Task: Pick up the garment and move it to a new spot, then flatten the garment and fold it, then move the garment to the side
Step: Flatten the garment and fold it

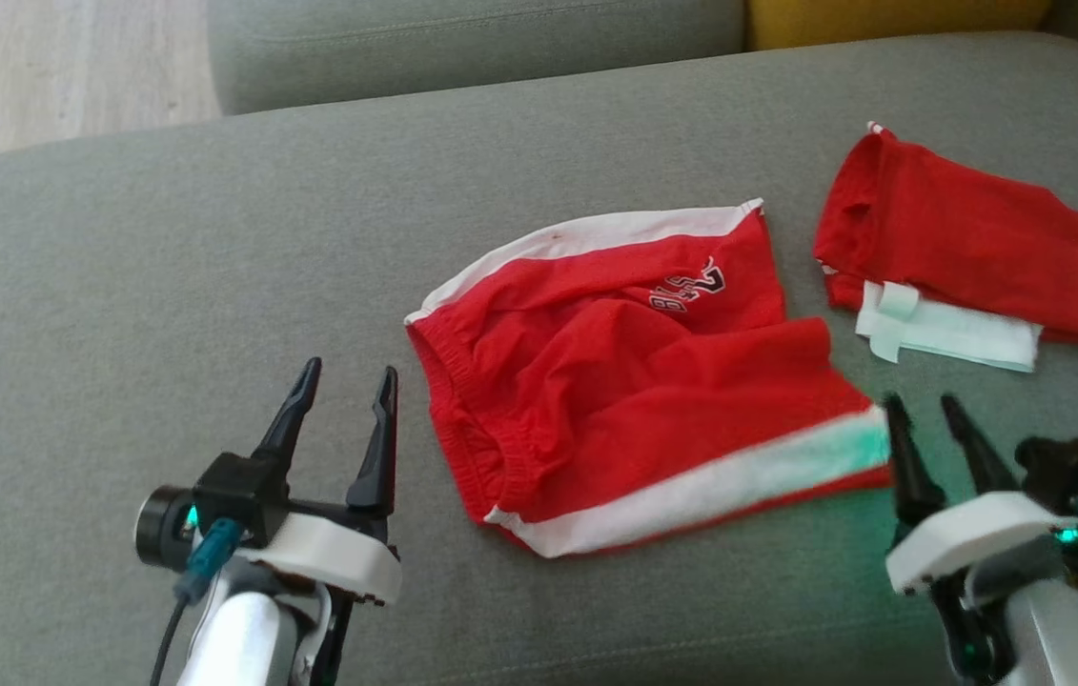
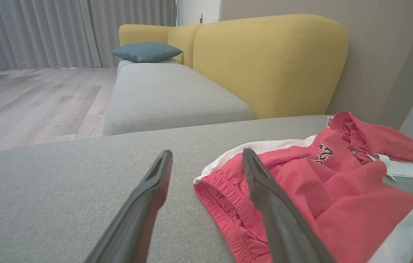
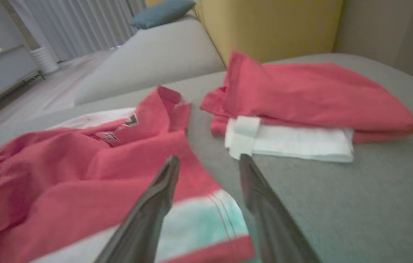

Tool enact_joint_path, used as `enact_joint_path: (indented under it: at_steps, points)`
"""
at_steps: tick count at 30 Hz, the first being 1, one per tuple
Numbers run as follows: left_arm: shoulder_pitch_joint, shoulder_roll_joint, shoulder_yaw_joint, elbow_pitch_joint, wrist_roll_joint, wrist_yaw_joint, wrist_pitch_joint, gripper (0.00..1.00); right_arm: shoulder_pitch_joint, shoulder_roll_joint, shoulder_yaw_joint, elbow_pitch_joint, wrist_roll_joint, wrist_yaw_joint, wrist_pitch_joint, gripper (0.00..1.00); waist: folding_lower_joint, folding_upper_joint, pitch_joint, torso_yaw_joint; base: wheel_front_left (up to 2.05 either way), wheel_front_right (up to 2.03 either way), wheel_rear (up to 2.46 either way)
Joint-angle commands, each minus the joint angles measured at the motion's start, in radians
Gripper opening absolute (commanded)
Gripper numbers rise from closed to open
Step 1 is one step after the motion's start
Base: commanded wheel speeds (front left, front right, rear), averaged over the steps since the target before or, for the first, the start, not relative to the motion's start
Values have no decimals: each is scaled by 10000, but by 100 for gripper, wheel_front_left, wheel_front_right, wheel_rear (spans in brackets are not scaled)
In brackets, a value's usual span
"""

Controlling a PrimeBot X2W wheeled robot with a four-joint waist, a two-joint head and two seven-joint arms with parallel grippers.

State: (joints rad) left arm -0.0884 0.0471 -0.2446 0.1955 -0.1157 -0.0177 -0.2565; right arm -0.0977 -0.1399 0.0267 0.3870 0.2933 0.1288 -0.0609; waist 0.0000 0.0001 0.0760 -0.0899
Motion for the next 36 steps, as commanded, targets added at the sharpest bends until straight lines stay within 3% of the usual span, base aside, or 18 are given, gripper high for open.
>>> enact_joint_path:
  at_steps: [1,12,27,31,36]
  points:
    - [-335,32,306,-317,99,-9,-53,100,-272,33,131,-607,-163,19,6,100,0,-1,-10,99,0,0,0]
    - [-228,32,120,-321,38,62,-53,100,-304,419,540,-2471,-491,19,-116,100,0,-1,-214,1234,0,0,0]
    - [-136,32,25,-409,-61,136,-53,100,-874,665,469,-1476,-740,19,-809,100,0,-1,108,2695,0,0,0]
    - [-250,32,-28,-443,-73,87,-53,100,-1335,542,456,-1245,-1094,19,-442,100,0,-1,360,2886,0,0,0]
    - [-493,32,-225,-463,-244,124,-53,100,-2543,159,493,-367,-1410,19,1061,100,0,-1,888,3254,0,0,0]
